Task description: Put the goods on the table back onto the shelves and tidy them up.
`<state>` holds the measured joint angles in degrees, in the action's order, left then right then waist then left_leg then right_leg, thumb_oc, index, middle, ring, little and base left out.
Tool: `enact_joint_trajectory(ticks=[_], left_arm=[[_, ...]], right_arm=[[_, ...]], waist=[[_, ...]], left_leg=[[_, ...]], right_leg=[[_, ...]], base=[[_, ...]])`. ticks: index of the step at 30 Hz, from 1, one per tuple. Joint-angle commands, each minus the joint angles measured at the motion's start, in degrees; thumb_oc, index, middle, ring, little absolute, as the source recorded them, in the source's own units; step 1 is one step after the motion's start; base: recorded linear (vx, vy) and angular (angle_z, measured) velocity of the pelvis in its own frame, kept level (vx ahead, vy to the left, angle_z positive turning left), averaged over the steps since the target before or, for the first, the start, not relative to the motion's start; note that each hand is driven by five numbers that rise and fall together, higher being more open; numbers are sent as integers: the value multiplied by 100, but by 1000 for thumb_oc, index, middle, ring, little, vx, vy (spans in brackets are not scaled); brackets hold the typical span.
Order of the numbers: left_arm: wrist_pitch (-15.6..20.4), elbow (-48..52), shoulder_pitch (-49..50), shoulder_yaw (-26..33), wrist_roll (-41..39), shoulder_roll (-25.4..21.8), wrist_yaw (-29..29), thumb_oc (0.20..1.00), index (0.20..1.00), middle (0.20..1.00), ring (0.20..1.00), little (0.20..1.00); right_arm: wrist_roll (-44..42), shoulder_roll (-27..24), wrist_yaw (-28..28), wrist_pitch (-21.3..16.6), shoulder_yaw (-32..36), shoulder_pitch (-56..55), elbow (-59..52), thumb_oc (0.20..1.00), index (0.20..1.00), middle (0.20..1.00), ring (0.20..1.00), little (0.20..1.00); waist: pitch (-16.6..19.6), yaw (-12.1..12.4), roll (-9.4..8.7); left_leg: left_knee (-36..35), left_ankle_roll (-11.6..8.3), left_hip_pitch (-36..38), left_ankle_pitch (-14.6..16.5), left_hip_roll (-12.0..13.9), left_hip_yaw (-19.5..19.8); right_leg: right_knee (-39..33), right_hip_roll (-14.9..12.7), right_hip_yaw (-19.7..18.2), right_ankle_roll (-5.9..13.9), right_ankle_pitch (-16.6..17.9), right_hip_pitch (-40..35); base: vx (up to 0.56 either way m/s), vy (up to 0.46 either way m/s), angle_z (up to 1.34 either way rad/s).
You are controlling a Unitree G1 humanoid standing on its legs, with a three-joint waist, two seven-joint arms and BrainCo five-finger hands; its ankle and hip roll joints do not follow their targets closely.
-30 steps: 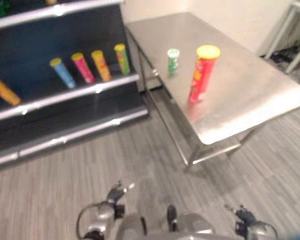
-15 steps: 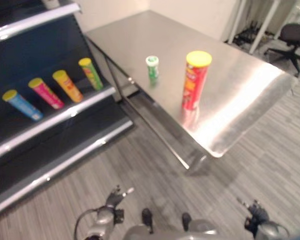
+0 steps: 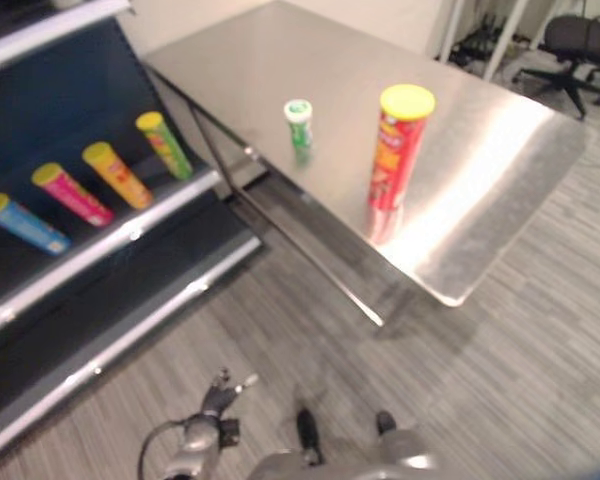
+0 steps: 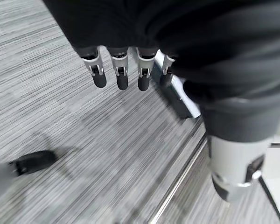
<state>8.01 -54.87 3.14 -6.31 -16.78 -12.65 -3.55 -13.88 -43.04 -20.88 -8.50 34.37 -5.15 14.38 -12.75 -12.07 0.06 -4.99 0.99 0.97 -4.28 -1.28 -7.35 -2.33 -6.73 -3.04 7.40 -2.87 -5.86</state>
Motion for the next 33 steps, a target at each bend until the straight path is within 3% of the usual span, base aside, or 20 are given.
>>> enact_joint_trajectory(ticks=[1, 5, 6, 12, 17, 24, 28, 33], left_arm=[[191, 67, -211, 57, 157, -270, 131, 1000, 1000, 1000, 1000, 1000], [197, 112, -136, -128, 155, -283, 225, 1000, 1000, 1000, 1000, 1000], [208, 208, -93, -229, 84, -302, 278, 1000, 1000, 1000, 1000, 1000], [249, 186, -44, -315, -43, -331, 304, 1000, 1000, 1000, 1000, 1000], [266, 147, 63, -311, -138, -369, 340, 1000, 1000, 1000, 1000, 1000], [301, 81, 126, -378, -180, -341, 404, 1000, 1000, 1000, 1000, 1000], [307, 25, 113, -478, -144, -326, 443, 1000, 1000, 1000, 1000, 1000], [318, 21, 71, -510, -154, -303, 429, 1000, 1000, 1000, 1000, 1000]], right_arm=[[-717, -1137, 577, -918, -395, 1129, -573, 1000, 1000, 1000, 1000, 1000], [-887, -1632, 1110, -837, -1293, 1779, -659, 1000, 1000, 1000, 1000, 1000], [-797, -1912, 1395, -741, -1907, 2202, -616, 1000, 1000, 1000, 1000, 1000], [-922, -2380, 1779, -570, -3346, 3456, -131, 1000, 1000, 1000, 1000, 1000], [-1717, -2372, 2192, -568, -3817, 3963, 98, 1000, 1000, 1000, 1000, 1000], [-1953, -2680, 2717, -394, -4637, 4404, 298, 1000, 1000, 1000, 1000, 1000], [-1539, -2846, 2865, -292, -5512, 5029, 582, 1000, 1000, 1000, 1000, 1000], [-1276, -2786, 2845, -266, -6090, 5585, 819, 1000, 1000, 1000, 1000, 1000]], waist=[[228, 372, -284], [282, 523, -356], [307, 643, -384], [315, 787, -404], [333, 868, -379], [356, 910, -379], [378, 958, -411], [386, 975, -413]], left_leg=[[967, -555, 214, 1267, 554, 4], [921, -650, 276, 1201, 642, 61], [899, -692, 299, 1155, 682, 123], [825, -779, 330, 1061, 742, 231], [764, -828, 313, 994, 756, 340], [746, -880, 292, 950, 758, 416], [718, -904, 319, 933, 778, 426], [706, -912, 321, 920, 789, 429]], right_leg=[[431, -264, 225, 364, -323, 338], [330, -229, 384, 314, -376, 127], [316, -205, 458, 281, -413, 39], [325, -174, 648, 226, -501, -119], [397, -185, 800, 210, -560, -160], [450, -215, 952, 205, -567, -209], [447, -224, 1038, 211, -566, -267], [449, -222, 1065, 214, -569, -271]], base=[[60, -116, 16], [25, -102, 17], [24, -99, 27], [9, -67, 24], [17, -45, 16], [6, -21, 10], [10, -11, 4], [4, -4, 3]])
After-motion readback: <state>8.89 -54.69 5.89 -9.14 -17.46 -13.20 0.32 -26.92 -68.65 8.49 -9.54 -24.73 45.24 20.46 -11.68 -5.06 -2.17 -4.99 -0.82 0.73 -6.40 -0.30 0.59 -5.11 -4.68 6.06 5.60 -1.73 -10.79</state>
